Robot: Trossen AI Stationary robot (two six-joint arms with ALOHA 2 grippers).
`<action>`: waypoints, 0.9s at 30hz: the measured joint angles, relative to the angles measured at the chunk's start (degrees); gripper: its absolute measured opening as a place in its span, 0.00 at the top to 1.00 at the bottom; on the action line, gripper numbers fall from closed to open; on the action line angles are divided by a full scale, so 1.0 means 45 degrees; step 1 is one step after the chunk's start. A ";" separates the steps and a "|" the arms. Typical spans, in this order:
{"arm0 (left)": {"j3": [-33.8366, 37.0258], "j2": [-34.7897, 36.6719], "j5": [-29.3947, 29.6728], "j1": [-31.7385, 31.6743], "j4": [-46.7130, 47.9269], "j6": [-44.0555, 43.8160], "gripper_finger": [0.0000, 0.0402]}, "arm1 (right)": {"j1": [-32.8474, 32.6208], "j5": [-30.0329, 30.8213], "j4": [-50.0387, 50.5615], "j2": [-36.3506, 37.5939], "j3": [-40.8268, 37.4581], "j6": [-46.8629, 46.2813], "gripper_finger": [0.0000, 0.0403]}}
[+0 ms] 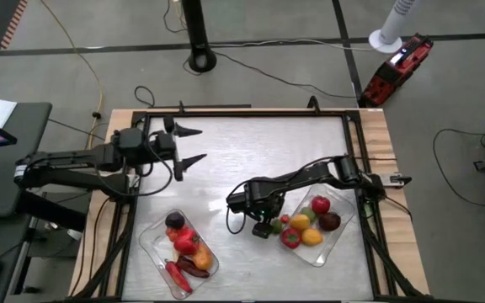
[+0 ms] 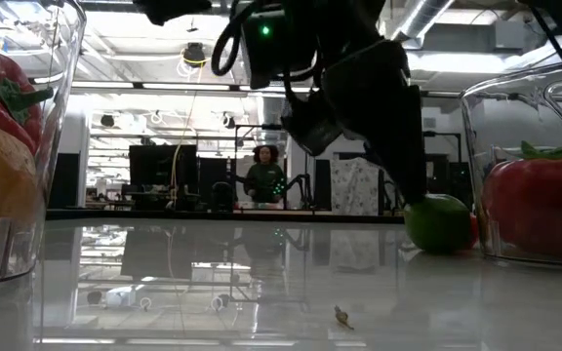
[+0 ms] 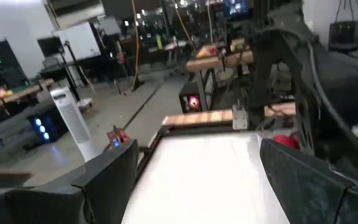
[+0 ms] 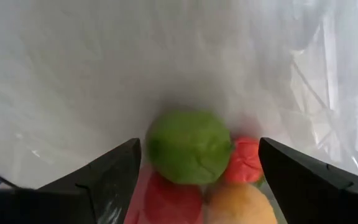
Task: Sort produce into baskets
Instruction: Put the green lime into the right transparent bin
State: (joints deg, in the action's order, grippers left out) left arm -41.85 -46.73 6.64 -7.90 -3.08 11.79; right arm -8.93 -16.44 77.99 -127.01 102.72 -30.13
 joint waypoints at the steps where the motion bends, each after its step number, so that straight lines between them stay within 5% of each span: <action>1: 0.0013 0.0095 -0.0012 0.0005 0.0269 -0.0031 0.19 | -0.0021 0.0007 -0.0047 -0.0002 0.0000 -0.0072 0.13; 21: 0.0024 0.0201 -0.0648 0.0024 0.0916 0.0015 0.19 | -0.0189 0.0347 -0.0241 0.0027 -0.0807 -0.1307 0.13; 27: 0.0024 0.0202 -0.0648 0.0024 0.0911 0.0128 0.19 | -0.0271 0.0362 -0.0431 0.0027 -0.0811 -0.0913 0.20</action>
State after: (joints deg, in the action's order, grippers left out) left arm -41.74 -45.82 3.73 -7.79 1.02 12.37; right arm -10.15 -14.81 76.05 -126.89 99.07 -34.24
